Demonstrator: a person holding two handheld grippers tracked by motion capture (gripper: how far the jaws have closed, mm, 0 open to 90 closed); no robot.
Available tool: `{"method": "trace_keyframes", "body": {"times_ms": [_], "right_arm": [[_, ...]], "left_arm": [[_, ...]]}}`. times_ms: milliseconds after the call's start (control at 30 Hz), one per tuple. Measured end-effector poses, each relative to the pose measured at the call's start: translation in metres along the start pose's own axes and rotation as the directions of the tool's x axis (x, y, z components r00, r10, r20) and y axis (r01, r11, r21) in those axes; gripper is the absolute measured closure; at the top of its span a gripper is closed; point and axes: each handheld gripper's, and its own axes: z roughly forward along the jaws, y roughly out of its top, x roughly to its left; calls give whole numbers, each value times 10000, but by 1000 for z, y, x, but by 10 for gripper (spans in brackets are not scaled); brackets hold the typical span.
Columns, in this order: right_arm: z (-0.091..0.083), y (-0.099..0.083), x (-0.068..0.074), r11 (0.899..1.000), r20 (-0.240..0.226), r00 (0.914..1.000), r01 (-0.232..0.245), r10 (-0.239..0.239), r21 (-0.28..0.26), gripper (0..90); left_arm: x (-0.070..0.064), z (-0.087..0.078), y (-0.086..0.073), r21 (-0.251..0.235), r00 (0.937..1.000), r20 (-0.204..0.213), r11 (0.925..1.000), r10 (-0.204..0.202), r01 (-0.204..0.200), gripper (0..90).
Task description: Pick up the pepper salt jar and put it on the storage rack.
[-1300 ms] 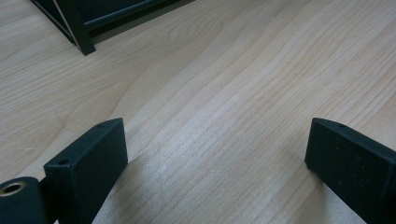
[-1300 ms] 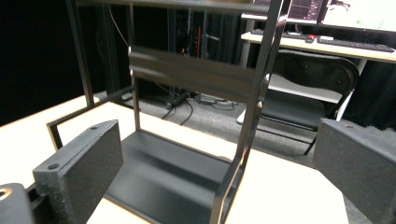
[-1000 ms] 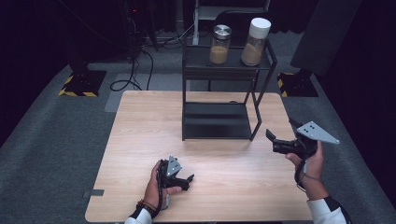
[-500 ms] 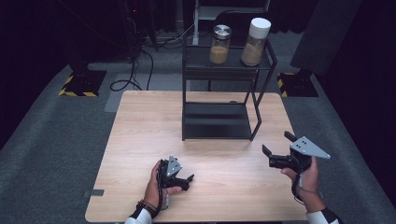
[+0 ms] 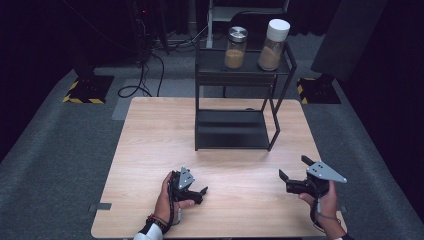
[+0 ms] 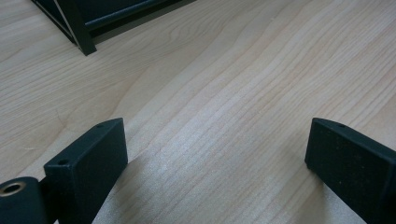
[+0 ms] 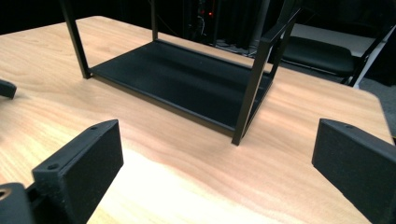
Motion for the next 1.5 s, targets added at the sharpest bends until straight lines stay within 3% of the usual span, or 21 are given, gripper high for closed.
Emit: {"method": "trace_keyframes", "body": {"times_ms": [867, 1167, 1500], "right_arm": [[4, -46, 5, 9910, -14, 9987, -496, 502, 1240, 17], [11, -50, 0, 9793, -369, 9975, -513, 597, 1956, 17], [17, -55, 0, 9698, -381, 9972, -530, 638, 2380, 17]], "left_arm": [[0, 0, 0, -6, 10000, -21, 10000, -13, 13, 56], [-1, 0, 0, -7, 10000, -28, 10000, 3, -3, 56], [-1, 0, 0, -9, 10000, -30, 10000, 6, -6, 56]]}}
